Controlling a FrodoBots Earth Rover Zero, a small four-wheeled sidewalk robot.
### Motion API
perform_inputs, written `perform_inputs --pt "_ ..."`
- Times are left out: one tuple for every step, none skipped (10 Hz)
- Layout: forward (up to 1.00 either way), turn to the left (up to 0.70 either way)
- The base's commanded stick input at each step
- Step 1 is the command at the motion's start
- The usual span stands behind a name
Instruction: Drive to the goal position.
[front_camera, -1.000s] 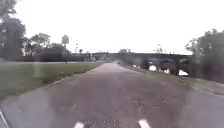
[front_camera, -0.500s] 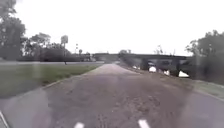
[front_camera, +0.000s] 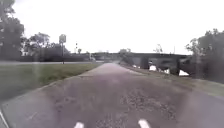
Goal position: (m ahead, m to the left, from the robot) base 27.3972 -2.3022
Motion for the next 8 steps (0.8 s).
perform_inputs --pt "0.70 0.00" --pt "0.70 0.00" --pt "0.70 0.00" --pt "0.70 0.00" --pt "0.70 0.00" --pt "0.70 0.00" --pt "0.70 0.00" --pt "0.70 0.00"
